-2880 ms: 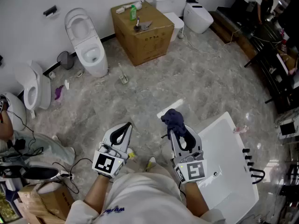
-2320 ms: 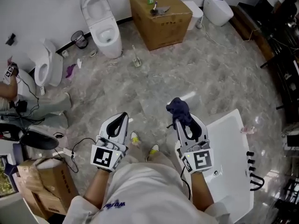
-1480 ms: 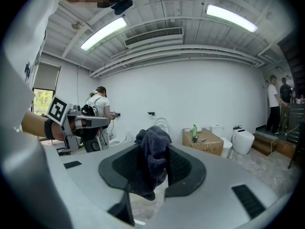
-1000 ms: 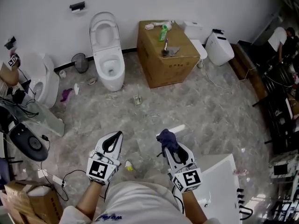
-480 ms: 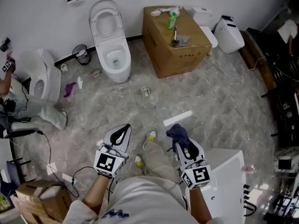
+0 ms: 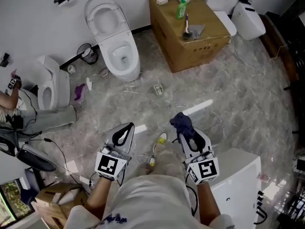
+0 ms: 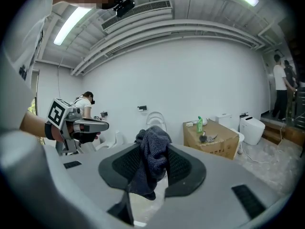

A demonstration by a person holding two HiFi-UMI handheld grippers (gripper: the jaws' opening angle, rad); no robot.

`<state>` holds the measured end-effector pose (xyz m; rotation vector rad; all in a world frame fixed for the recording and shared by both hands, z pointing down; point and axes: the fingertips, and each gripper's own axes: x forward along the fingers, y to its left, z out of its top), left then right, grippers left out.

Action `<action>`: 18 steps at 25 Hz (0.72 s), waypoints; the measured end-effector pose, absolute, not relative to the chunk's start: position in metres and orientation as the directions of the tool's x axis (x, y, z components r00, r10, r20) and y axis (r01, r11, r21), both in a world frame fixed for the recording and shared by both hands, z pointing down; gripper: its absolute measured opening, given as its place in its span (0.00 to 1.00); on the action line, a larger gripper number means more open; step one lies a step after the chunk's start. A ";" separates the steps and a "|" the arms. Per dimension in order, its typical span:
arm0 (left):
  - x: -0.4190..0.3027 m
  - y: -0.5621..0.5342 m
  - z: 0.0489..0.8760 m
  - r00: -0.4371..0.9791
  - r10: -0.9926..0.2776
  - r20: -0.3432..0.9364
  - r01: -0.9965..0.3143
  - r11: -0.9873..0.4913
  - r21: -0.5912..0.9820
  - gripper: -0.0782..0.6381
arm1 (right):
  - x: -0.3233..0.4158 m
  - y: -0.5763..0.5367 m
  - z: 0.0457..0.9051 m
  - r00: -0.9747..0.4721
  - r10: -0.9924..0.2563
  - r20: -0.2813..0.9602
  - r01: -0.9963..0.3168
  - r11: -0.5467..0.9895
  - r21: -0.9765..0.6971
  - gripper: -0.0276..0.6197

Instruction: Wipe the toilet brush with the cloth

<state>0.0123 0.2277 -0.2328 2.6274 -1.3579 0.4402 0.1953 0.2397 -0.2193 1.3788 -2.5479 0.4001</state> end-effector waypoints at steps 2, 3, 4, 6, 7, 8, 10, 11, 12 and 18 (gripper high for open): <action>0.016 0.210 -0.228 0.538 -0.762 0.359 -0.812 -0.583 -0.021 0.10 | 0.203 0.217 -0.209 -0.539 -0.783 0.311 -0.842 0.515 -0.164 0.27; 0.020 0.201 -0.229 0.536 -0.761 0.367 -0.811 -0.584 -0.027 0.10 | 0.209 0.206 -0.206 -0.538 -0.785 0.306 -0.843 0.508 -0.178 0.27; 0.025 0.190 -0.230 0.535 -0.759 0.371 -0.810 -0.586 -0.032 0.10 | 0.215 0.196 -0.203 -0.537 -0.788 0.303 -0.844 0.503 -0.186 0.27; 0.034 0.170 -0.228 0.538 -0.751 0.384 -0.804 -0.594 -0.036 0.10 | 0.227 0.177 -0.195 -0.529 -0.790 0.310 -0.849 0.493 -0.190 0.27; 0.037 0.161 -0.224 0.540 -0.745 0.392 -0.800 -0.598 -0.035 0.10 | 0.232 0.169 -0.189 -0.524 -0.790 0.319 -0.852 0.487 -0.192 0.27; 0.040 0.152 -0.221 0.544 -0.740 0.396 -0.797 -0.603 -0.033 0.10 | 0.236 0.162 -0.183 -0.518 -0.790 0.329 -0.855 0.481 -0.193 0.27; 0.046 0.137 -0.216 0.554 -0.736 0.389 -0.792 -0.610 -0.027 0.10 | 0.241 0.150 -0.172 -0.509 -0.788 0.347 -0.861 0.472 -0.190 0.27; 0.049 0.130 -0.214 0.559 -0.735 0.384 -0.790 -0.613 -0.022 0.10 | 0.243 0.145 -0.168 -0.504 -0.786 0.357 -0.863 0.471 -0.181 0.27; 0.051 0.124 -0.212 0.564 -0.733 0.380 -0.789 -0.615 -0.015 0.10 | 0.245 0.141 -0.165 -0.499 -0.783 0.371 -0.865 0.473 -0.165 0.27; 0.045 0.092 -0.184 0.565 -0.729 0.386 -0.795 -0.607 0.017 0.10 | 0.241 0.118 -0.139 -0.480 -0.749 0.457 -0.853 0.520 -0.045 0.27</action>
